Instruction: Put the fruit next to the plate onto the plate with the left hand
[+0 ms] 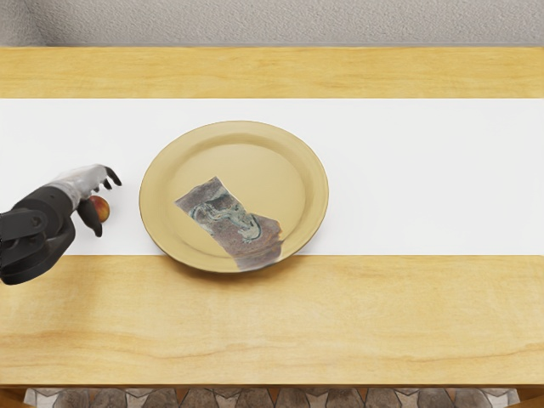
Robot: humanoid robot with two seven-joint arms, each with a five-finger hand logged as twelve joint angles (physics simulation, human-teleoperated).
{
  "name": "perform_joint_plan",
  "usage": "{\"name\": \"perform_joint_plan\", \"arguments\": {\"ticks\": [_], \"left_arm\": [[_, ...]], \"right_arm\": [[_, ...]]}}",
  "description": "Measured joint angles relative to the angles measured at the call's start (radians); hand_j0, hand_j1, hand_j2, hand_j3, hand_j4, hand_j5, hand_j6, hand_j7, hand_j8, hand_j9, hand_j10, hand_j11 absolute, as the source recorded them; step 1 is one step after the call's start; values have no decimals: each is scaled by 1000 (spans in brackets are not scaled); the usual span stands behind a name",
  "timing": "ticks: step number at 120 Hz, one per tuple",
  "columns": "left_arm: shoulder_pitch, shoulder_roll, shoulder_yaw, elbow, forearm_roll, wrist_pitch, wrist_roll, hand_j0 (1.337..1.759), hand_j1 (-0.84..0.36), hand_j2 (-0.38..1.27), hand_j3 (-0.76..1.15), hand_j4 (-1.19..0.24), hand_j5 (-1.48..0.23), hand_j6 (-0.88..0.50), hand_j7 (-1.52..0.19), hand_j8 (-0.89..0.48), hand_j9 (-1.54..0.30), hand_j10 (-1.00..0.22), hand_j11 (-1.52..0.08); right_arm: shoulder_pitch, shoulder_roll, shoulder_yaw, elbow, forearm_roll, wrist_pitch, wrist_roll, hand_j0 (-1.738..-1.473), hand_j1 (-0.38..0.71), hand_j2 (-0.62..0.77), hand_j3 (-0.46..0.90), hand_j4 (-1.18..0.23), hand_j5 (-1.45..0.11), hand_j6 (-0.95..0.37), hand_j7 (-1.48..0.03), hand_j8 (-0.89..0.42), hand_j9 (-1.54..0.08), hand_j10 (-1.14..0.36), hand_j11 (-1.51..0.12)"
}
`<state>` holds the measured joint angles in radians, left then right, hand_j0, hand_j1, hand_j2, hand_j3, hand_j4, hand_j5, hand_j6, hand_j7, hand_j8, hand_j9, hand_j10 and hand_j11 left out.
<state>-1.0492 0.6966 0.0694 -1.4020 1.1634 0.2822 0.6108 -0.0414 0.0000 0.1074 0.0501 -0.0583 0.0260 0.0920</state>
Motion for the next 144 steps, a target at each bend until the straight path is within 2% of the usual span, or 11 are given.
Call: {"name": "perform_joint_plan", "arguments": {"ticks": [18, 39, 64, 66, 67, 72, 73, 83, 92, 132, 144], "left_arm": [[4, -17, 2, 13, 5, -1, 4, 1677, -197, 67, 912, -473, -579, -285, -699, -351, -628, -470, -581], [4, -20, 2, 18, 4, -2, 4, 1670, -270, 209, 954, -551, -683, -255, -762, -318, -703, -547, -684], [2, -15, 1, 17, 1, -3, -1, 1656, -377, 549, 724, -650, -845, -339, -661, -412, -618, -592, -842], [2, -14, 1, 17, 1, -3, 0, 1656, -390, 548, 692, -662, -858, -348, -651, -422, -621, -589, -857], [2, -13, 1, 17, 0, -3, 0, 1668, -397, 519, 403, -667, -864, -353, -645, -437, -637, -579, -864], [0, -11, 1, 16, 0, -2, 0, 1660, -415, 487, 627, -691, -893, -401, -670, -495, -709, -547, -893], [0, -10, 1, 16, 0, -2, -1, 1737, -409, 512, 523, -693, -902, -415, -688, -494, -725, -547, -902], [-1, 0, 1, 14, 1, -3, 2, 1664, -375, 464, 442, -732, -958, -523, -811, -476, -835, -591, -946], [-1, 6, 0, 11, -1, -3, 0, 1646, -336, 408, 383, -760, -1001, -516, -905, -465, -925, -607, -1001], [-77, 104, -16, -55, -18, -5, -1, 1646, -290, 273, 75, -834, -1057, -478, -1071, -417, -1091, -635, -1120], [-82, 124, -37, -88, -34, -13, -1, 1646, -324, 357, 46, -848, -1047, -455, -1077, -402, -1100, -614, -1137]], "right_arm": [[0, 0, 0, 0, 0, 0, 0, -1658, -303, -8, 0, -39, -50, -39, -50, -39, -50, -39, -50], [0, 0, 0, 0, 0, 0, 0, -1658, -303, -8, 0, -39, -50, -39, -50, -39, -50, -39, -50], [0, 0, 0, 0, 0, 0, 0, -1658, -303, -8, 0, -39, -50, -39, -50, -39, -50, -39, -50], [0, 0, 0, 0, 0, 0, 0, -1658, -303, -8, 0, -39, -50, -39, -50, -39, -50, -39, -50], [0, 0, 0, 0, 0, 0, 0, -1658, -303, -8, 0, -39, -50, -39, -50, -39, -50, -39, -50], [0, 0, 0, 0, 0, 0, 0, -1658, -303, -8, 0, -39, -50, -39, -50, -39, -50, -39, -50], [0, 0, 0, 0, 0, 0, 0, -1658, -303, -8, 0, -39, -50, -39, -50, -39, -50, -39, -50], [0, 0, 0, 0, 0, 0, 0, -1658, -303, -8, 0, -39, -50, -39, -50, -39, -50, -39, -50], [0, 0, 0, 0, 0, 0, 0, -1658, -303, -8, 0, -39, -50, -39, -50, -39, -50, -39, -50], [0, 0, 0, 0, 0, 0, 0, -1658, -303, -8, 0, -39, -50, -39, -50, -39, -50, -39, -50], [0, 0, 0, 0, 0, 0, 0, -1658, -303, -8, 0, -39, -50, -39, -50, -39, -50, -39, -50]]}}
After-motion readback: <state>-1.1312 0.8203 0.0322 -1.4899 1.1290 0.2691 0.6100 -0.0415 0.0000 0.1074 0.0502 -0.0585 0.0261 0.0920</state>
